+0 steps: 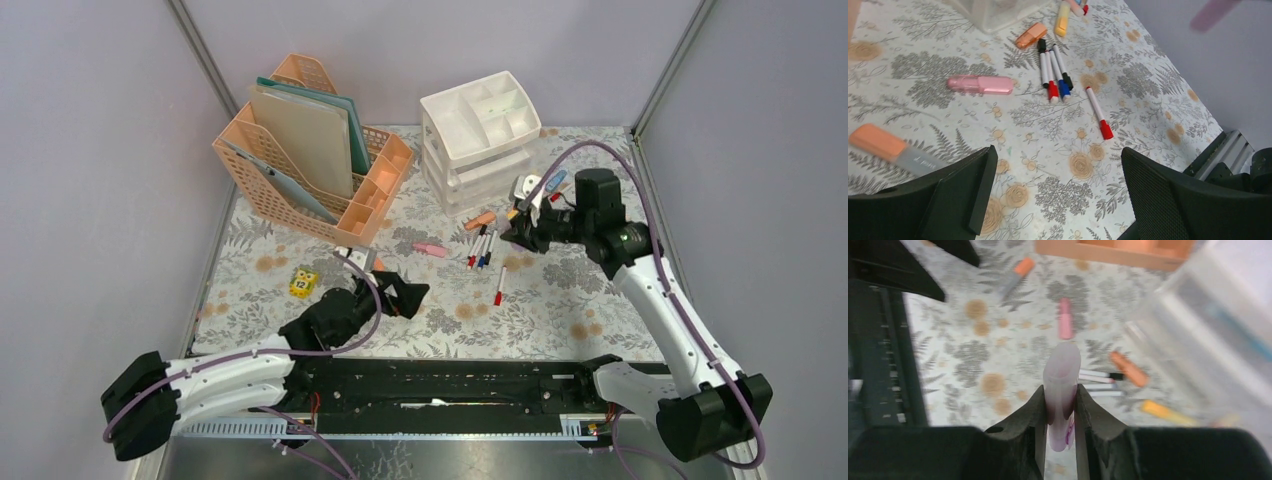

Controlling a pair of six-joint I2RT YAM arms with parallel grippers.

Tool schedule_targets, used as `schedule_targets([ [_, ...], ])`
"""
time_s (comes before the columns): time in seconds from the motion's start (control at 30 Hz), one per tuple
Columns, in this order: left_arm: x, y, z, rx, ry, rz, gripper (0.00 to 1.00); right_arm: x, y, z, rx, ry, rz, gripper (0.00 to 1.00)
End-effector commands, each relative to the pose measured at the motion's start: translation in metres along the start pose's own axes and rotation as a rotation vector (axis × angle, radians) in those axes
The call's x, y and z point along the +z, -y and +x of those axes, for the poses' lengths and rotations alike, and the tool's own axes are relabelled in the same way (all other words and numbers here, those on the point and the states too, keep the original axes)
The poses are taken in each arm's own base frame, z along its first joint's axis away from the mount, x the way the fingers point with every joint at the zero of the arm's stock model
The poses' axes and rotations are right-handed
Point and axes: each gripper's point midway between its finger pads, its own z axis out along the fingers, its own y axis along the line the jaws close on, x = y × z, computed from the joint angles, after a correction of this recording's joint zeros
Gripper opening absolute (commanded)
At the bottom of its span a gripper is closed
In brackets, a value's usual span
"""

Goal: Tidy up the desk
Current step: Place the stationery in the drawer.

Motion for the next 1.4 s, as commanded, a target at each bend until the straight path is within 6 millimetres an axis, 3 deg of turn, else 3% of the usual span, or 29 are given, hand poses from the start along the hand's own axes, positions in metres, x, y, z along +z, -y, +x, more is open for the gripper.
schedule_targets([
  [0.0, -0.011, -0.017, -0.002, -0.049, 0.038, -0.052, 0.99, -0.019, 0.05, -0.023, -0.291, -0.118, 0.124, 0.0],
  [0.37, -0.027, -0.038, 0.012, -0.083, 0.038, -0.106, 0.99, -0.014, 0.13, -0.079, -0.682, -0.195, 0.212, 0.0],
  [0.47, -0.029, -0.041, 0.013, -0.082, 0.042, -0.114, 0.99, -0.005, 0.152, -0.081, -0.767, -0.257, 0.214, 0.0],
  [0.77, -0.032, -0.046, 0.016, -0.078, 0.04, -0.131, 0.99, 0.029, 0.197, -0.068, -0.837, -0.408, 0.198, 0.0],
  [1.07, -0.034, -0.052, 0.019, -0.072, 0.029, -0.154, 0.99, 0.051, 0.214, -0.039, -0.785, -0.477, 0.177, 0.0],
  [1.17, -0.035, -0.053, 0.019, -0.072, 0.032, -0.157, 0.99, 0.055, 0.216, -0.028, -0.763, -0.497, 0.169, 0.06],
  [1.37, -0.034, -0.053, 0.019, -0.074, 0.033, -0.158, 0.99, 0.064, 0.222, -0.014, -0.723, -0.526, 0.164, 0.42],
])
